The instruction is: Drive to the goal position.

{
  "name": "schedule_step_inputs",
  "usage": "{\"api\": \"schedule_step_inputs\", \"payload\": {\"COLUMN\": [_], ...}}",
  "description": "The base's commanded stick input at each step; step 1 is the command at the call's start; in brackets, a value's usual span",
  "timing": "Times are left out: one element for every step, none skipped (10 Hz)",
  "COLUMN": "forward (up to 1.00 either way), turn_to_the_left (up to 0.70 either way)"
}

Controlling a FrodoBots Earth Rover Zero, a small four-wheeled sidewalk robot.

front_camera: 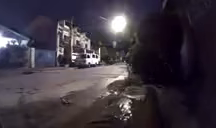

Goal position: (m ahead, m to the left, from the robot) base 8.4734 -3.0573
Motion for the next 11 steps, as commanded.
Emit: {"api": "schedule_step_inputs", "payload": {"forward": [0.23,0.3,0.3,0.3,0.3,0.3,0.3,0.3,0.3,0.3,0.3], "turn_to_the_left": [0.0,0.0,0.0,0.0,0.0,0.0,0.0,0.0,0.0,0.0,0.0]}}
